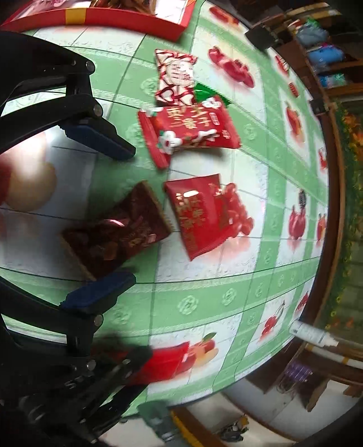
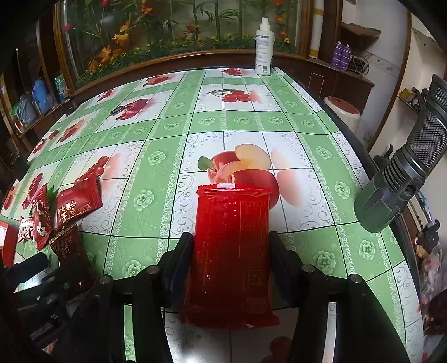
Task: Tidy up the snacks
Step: 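Lift the dark brown packet and red packet above the table with both grippers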
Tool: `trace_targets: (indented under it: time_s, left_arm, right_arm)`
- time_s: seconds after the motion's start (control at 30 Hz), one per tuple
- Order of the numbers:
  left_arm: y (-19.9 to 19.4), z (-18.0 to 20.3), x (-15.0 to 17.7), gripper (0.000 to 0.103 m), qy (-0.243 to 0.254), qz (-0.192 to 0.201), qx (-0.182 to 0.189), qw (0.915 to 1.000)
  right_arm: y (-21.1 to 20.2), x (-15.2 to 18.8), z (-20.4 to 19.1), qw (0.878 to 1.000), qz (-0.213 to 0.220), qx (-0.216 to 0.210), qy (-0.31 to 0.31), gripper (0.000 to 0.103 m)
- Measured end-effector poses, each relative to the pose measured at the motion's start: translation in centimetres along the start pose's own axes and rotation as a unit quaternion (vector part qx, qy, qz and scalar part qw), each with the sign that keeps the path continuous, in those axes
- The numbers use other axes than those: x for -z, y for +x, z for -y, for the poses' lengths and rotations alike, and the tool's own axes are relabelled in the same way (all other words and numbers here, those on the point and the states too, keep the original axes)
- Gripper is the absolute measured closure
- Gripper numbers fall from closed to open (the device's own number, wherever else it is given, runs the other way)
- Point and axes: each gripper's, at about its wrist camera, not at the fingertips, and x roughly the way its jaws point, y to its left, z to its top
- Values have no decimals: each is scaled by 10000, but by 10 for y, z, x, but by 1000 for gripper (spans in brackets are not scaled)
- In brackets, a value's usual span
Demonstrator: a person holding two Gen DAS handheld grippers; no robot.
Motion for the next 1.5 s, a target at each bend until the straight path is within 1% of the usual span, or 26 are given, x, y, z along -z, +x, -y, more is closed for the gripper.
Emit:
trace_targets:
  time_s: [0.1,0.17,0.2,0.23,0.3,0.33,0.5,0.6,0.7,0.83,0.93,0.97,1.03,1.17,1.23,1.33,1.4,1.47,1.5]
  left_arm:
    - [3,7,2,20,252,166,-178,9994]
    - [2,8,4,21,408,264,-116,9988]
    - [1,8,4,26,456,294,-91,9985]
    - [-2,8,5,38,559,378,-35,9977]
    - [-4,9,6,52,720,453,31,9964]
    - [-5,9,8,57,831,490,103,9953]
    - [-12,0,16,59,1152,457,258,9920]
    - [-19,-7,26,60,1410,419,265,9888]
    - [-28,-11,40,60,1714,472,201,9839]
    - [-41,-20,60,60,2148,611,67,9747]
    - [-49,-27,73,60,2358,702,37,9693]
    - [-51,-29,76,60,2379,717,54,9686]
    - [-54,-35,82,60,2371,727,136,9687]
    - [-59,-48,86,60,2225,682,310,9721]
    - [-60,-56,88,60,2144,666,392,9737]
    - [-60,-64,87,60,2022,618,459,9763]
    - [-60,-66,86,60,1997,614,421,9770]
    - [-59,-68,86,60,1981,602,409,9775]
    - [-59,-68,86,59,1988,604,399,9774]
  right_arm:
    - [0,0,2,10000,-16,-30,25,45]
    - [0,0,2,10000,-19,-34,32,46]
    - [0,-1,2,10000,-20,-36,34,46]
    - [0,-1,2,10000,-21,-33,32,46]
    - [0,0,2,10000,-16,-25,25,46]
    - [0,0,2,10000,-13,-26,27,46]
    - [0,0,2,10000,-7,-27,27,47]
    - [0,0,3,10000,-6,-34,24,48]
    - [0,0,-1,10000,17,26,-58,48]
    - [0,1,-3,9999,80,65,-114,49]
    - [-1,2,-6,9997,132,133,-159,51]
    - [-1,3,-8,9996,156,180,-172,51]
    - [-1,4,-10,9994,187,241,-139,51]
    - [-3,5,-13,9991,218,365,22,52]
    - [-4,6,-15,9992,208,312,136,52]
    - [-5,7,-19,9994,192,114,267,51]
    - [-6,8,-26,9996,192,21,186,51]
    - [-5,9,-36,9996,242,143,-42,52]
    - [-5,9,-38,9995,254,138,-85,52]
